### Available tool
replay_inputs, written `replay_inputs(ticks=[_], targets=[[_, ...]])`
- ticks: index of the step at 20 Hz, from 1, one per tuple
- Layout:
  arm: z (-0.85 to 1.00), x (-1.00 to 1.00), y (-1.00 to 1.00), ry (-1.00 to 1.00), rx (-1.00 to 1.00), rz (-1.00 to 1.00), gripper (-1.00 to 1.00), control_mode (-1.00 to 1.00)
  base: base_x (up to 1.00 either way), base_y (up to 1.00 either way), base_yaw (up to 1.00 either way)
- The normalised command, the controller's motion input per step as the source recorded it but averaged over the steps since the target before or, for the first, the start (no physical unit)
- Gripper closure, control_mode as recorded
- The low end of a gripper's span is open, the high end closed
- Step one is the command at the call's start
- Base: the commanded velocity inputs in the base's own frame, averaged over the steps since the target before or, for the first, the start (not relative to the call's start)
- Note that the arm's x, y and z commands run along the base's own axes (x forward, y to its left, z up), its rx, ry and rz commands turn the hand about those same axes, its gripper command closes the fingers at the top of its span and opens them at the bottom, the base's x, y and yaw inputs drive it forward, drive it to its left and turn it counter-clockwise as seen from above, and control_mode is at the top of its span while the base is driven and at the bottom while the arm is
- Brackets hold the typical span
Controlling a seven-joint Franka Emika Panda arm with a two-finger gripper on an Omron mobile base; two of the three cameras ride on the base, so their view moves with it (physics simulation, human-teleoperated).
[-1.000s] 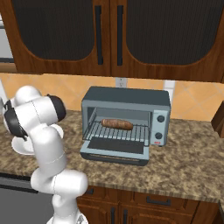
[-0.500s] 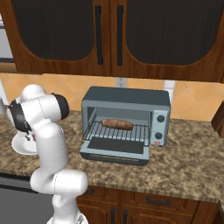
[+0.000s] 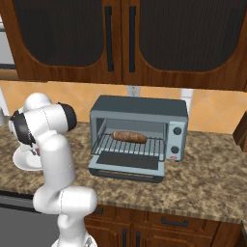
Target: Pick up the kebab skewer and baguette bread, and place them inside the toaster oven. Close the toaster oven door and start by setting the timer.
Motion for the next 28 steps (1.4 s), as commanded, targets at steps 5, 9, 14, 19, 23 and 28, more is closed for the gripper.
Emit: replay_inputs(ticks=[5, 9, 14, 19, 23, 28], targets=[[0.0, 0.0, 0.0, 0.0, 0.0, 0.0, 1.0, -1.0, 0.0, 0.0, 0.0], [0.0, 0.0, 0.0, 0.0, 0.0, -0.02, 1.0, -1.0, 0.0, 0.0, 0.0], [0.53, 0.0, -0.02, 0.0, 0.0, -0.16, 1.0, -1.0, 0.0, 0.0, 0.0], [0.54, -0.1, -0.16, 0.0, 0.0, -0.26, 1.0, -1.0, 0.0, 0.0, 0.0], [0.21, -0.42, -0.47, -0.05, 0.05, -0.59, 1.0, -1.0, 0.0, 0.0, 0.0], [0.01, -0.37, -0.08, -0.04, 0.02, -0.75, 1.0, -1.0, 0.0, 0.0, 0.0]])
